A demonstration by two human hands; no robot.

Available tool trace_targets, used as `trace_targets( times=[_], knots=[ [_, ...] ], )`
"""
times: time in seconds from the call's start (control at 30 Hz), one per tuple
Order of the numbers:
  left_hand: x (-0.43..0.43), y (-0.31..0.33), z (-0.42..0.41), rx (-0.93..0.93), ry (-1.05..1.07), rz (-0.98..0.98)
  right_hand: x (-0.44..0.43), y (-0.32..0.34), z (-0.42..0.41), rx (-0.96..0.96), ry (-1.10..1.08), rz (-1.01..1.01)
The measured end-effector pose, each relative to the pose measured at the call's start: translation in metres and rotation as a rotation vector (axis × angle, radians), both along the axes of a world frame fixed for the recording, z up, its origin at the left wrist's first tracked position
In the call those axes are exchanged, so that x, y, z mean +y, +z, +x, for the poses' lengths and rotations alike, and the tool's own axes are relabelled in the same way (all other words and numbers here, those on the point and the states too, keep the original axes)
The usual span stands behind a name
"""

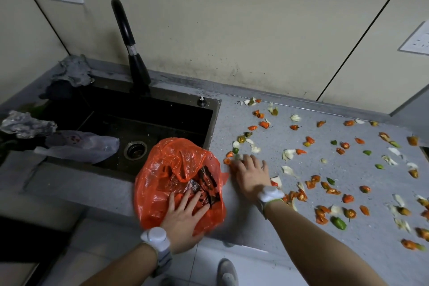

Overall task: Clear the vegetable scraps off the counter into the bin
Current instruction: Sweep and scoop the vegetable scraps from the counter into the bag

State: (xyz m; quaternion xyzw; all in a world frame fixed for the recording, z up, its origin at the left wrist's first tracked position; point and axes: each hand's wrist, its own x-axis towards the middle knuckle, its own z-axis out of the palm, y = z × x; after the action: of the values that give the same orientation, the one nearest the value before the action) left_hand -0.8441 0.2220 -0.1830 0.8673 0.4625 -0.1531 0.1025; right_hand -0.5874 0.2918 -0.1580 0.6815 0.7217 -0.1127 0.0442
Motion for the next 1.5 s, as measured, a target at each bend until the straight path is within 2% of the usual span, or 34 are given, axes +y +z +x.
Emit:
trace_targets(
  times=[0.17,0.37,0.53,0.67,0.9,1.03,1.33,1.43,1.5],
  knots=[
    [0.000,-0.001,0.001,0.049,0.024,-0.097,0.028,0.017,-0.032,-0.083,0.073,-0.140],
    [-0.001,-0.012,0.006,0.026,0.006,-0.061,0.043,-0.001,-0.025,-0.200,0.116,-0.268],
    [0.002,-0.006,0.012,-0.030,-0.034,0.008,0.004,-0.008,0.012,-0.132,0.039,-0.107],
    [0.004,-0.011,0.018,-0.042,-0.043,0.016,-0.028,-0.012,0.037,-0.057,-0.083,-0.101],
    [0.010,0.003,0.043,0.002,-0.089,-0.067,-0.065,-0.012,0.068,-0.058,-0.205,-0.039],
    [0.016,0.002,0.059,0.011,-0.130,-0.080,-0.090,-0.014,0.073,-0.066,-0.149,0.038],
    [0.014,0.003,0.073,0.011,-0.146,-0.099,-0.104,-0.035,0.057,-0.129,0.101,-0.013],
    [0.012,0.003,0.080,0.012,-0.153,-0.100,-0.095,-0.040,0.064,-0.179,0.090,-0.048],
    [0.011,0.003,0.083,0.005,-0.175,-0.100,-0.088,-0.040,0.070,-0.201,0.000,-0.061]
  ],
)
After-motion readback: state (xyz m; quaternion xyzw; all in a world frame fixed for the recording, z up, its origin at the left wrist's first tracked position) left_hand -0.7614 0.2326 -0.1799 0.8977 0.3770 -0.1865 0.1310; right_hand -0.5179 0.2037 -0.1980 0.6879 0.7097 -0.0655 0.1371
